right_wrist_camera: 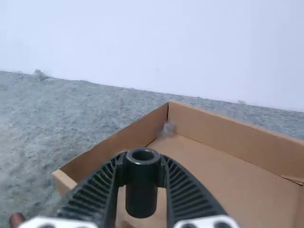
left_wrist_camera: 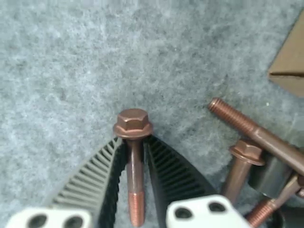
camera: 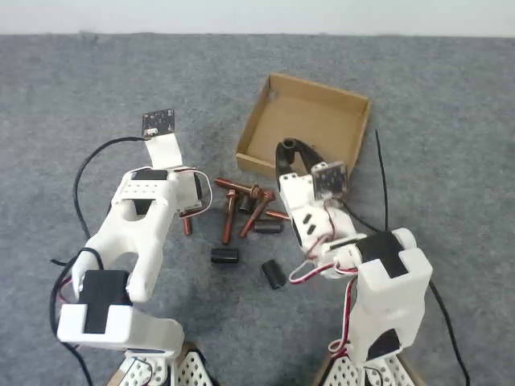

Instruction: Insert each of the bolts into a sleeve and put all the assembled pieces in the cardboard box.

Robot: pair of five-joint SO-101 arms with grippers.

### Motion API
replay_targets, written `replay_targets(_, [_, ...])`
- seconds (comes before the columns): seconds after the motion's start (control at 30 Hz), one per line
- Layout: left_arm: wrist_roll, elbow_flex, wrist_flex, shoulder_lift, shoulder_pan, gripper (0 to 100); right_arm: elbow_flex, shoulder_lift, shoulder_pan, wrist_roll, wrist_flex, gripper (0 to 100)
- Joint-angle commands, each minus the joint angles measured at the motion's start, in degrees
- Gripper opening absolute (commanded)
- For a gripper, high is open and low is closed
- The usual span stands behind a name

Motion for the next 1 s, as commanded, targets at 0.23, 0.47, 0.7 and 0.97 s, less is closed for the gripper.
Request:
replay_targets(0.23, [-0.53,-0.66,-1.41,-4.04,-0.18,1,15.38,-1.27,-0.40,-0.53,-22.20,0.6])
replay_targets(0.47, [-0.53,-0.66,-1.41,-4.04,-0.18,1,24.88,-1.27,-1.01,-0.53,-27.47,0.6])
replay_targets(0.7, [-0.53,-0.57,-1.32,-4.04,-0.18,1,28.31,-1.36,-3.56,-0.53,-27.91,0.6])
replay_targets(0.97, [-0.53,-0.92,-1.58,-4.40,-0.09,1,28.22,-1.27,-7.69,-0.53,-27.91,0.6])
